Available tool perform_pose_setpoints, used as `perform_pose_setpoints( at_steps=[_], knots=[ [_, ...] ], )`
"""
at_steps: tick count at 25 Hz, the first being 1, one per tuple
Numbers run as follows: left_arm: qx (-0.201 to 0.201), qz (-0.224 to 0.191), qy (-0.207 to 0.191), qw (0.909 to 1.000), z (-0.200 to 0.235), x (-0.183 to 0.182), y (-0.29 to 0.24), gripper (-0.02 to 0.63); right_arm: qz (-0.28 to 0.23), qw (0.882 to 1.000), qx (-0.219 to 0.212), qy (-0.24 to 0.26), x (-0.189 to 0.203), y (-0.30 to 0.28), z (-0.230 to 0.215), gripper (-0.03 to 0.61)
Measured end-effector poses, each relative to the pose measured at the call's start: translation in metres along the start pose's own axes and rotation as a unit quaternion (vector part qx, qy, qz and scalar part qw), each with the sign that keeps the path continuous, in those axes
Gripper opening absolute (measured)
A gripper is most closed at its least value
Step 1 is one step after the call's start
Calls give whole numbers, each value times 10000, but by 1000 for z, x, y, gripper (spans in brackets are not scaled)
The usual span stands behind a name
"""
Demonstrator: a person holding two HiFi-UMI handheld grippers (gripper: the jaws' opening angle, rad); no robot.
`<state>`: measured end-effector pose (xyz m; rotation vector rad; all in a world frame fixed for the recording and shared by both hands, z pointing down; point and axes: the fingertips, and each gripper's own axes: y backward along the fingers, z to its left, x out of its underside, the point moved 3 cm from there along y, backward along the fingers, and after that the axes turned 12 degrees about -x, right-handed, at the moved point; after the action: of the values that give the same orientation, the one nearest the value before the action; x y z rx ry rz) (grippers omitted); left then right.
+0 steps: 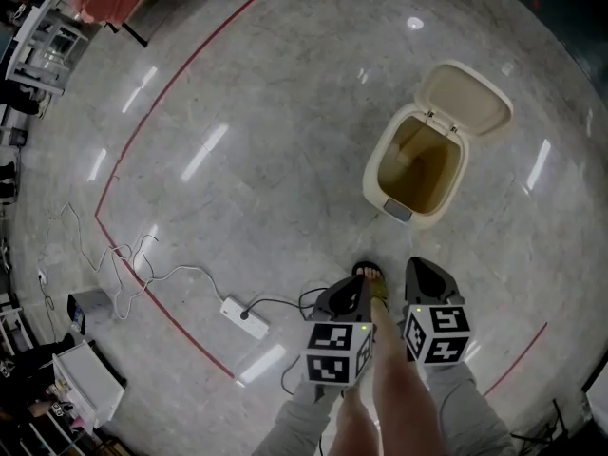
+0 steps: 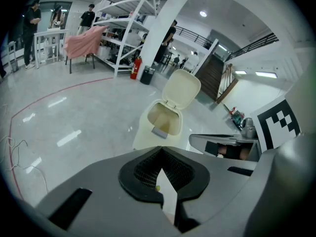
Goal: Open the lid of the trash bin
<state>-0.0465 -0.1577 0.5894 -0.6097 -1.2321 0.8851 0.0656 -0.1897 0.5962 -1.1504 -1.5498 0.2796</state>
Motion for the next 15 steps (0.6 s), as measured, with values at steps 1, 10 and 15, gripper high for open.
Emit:
perform_pose_setpoints(
  at_steps=[1, 10, 15],
  knots=[
    [13, -13, -6, 10000, -1, 0, 2, 5, -29, 10000, -18, -5, 0, 4, 2, -5],
    [60, -37, -35, 10000, -5, 1, 8, 5, -133, 9997, -138, 131, -1, 22, 20, -6],
    [42, -36, -25, 10000, -4, 1, 9, 5, -141, 9995, -199, 193, 0, 27, 24, -6]
  ],
)
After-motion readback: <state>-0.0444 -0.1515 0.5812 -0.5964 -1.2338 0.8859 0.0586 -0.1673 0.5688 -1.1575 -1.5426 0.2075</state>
